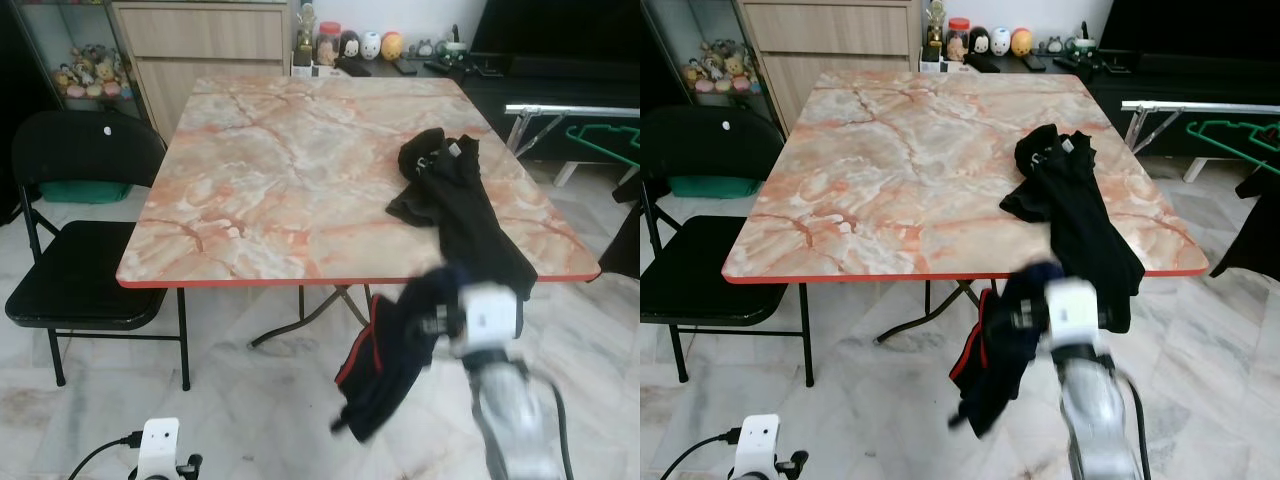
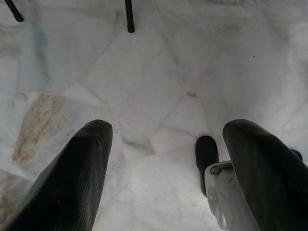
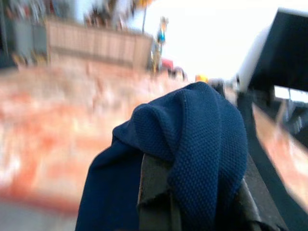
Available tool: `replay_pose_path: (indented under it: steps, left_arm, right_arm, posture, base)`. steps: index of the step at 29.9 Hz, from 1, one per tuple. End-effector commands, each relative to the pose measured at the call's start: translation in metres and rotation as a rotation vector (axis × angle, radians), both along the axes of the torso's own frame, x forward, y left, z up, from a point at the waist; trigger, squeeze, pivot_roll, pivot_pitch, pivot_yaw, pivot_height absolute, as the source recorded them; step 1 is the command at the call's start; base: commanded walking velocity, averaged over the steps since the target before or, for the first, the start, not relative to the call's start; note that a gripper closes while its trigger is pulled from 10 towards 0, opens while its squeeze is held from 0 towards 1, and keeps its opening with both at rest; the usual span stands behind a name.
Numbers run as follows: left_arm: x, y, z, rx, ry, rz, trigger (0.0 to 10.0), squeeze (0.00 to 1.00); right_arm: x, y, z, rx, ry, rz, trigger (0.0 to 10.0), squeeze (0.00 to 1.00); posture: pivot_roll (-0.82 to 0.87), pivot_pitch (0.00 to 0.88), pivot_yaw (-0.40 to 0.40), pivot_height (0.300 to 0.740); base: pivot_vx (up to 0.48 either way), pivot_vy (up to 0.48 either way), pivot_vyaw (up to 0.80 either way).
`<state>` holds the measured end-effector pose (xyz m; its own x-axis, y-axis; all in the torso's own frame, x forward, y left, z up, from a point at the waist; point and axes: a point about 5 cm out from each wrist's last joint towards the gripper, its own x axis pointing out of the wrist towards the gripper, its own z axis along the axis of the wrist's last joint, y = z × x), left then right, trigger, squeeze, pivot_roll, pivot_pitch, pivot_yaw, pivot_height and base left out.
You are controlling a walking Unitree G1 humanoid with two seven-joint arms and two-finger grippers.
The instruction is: Hang hanger
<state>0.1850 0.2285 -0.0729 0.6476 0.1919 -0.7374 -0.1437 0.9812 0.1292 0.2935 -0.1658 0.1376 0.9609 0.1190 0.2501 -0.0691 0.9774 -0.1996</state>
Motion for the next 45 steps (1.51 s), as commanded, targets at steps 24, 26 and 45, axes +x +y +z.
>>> replay_pose_path:
  steps: [24, 26, 45]
  left_arm:
    - [-0.007, -0.004, -0.005, -0.002, 0.015, 0.053, 10.0, 0.0]
    - [-0.008, -0.004, -0.005, -0.004, 0.017, 0.053, 10.0, 0.0]
    - [-0.011, -0.008, -0.008, -0.012, 0.038, 0.057, 10.0, 0.0]
  right_arm:
    - [0.047, 0.032, 0.092, 0.093, -0.207, 0.006, 10.0, 0.0]
    - [0.047, 0.032, 0.091, 0.091, -0.205, 0.003, 10.0, 0.0]
    - [0.053, 0.035, 0.104, 0.076, -0.246, 0.008, 10.0, 0.0]
  posture:
    - [0.02, 0.0, -0.015, 0.74]
    - [0.02, 0.0, -0.016, 0.74]
    - [0.02, 0.0, -0.026, 0.74]
  base:
    - [0.033, 0.0, 0.0]
    - [0.27, 0.0, 0.0]
    - [0.285, 0.0, 0.0]
